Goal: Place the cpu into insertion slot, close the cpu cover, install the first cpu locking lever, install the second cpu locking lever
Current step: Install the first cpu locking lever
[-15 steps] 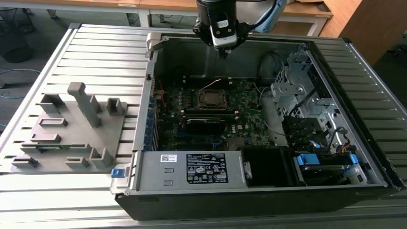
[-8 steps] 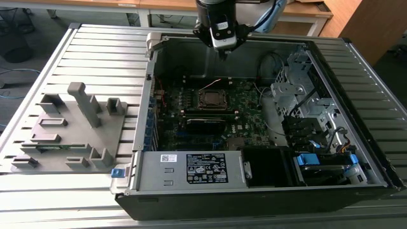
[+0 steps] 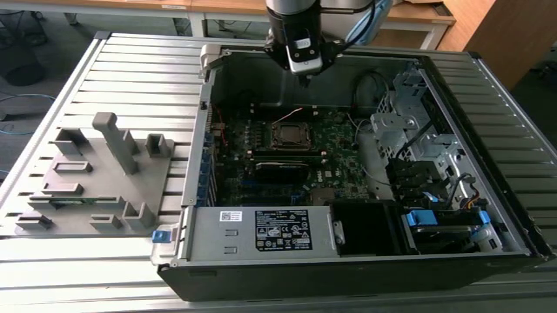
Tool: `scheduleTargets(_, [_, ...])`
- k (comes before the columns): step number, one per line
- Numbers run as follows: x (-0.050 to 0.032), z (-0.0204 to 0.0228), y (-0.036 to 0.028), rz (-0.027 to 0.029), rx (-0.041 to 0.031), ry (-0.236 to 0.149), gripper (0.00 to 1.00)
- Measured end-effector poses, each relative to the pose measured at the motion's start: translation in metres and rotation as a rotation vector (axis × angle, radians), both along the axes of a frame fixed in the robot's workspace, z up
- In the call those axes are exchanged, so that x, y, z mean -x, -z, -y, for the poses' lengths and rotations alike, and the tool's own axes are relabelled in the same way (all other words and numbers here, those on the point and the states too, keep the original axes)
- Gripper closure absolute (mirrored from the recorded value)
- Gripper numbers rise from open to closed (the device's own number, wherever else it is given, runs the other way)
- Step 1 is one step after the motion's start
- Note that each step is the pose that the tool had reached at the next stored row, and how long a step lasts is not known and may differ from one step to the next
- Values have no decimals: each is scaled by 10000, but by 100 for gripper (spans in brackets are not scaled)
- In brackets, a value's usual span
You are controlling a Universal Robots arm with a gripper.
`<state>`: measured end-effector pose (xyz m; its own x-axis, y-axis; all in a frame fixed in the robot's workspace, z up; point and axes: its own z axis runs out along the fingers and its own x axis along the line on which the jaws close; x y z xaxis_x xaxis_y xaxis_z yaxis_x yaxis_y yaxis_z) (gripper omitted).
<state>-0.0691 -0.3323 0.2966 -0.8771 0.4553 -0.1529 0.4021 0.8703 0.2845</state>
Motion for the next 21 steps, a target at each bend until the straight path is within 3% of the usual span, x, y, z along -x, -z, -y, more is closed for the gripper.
scheduleTargets(4, [0,0,32,-1,1,0,89])
scheduleTargets(16, [0,0,36,-1,0,0,89])
scheduleTargets(21, [36,-12,68,1,-1,1,89])
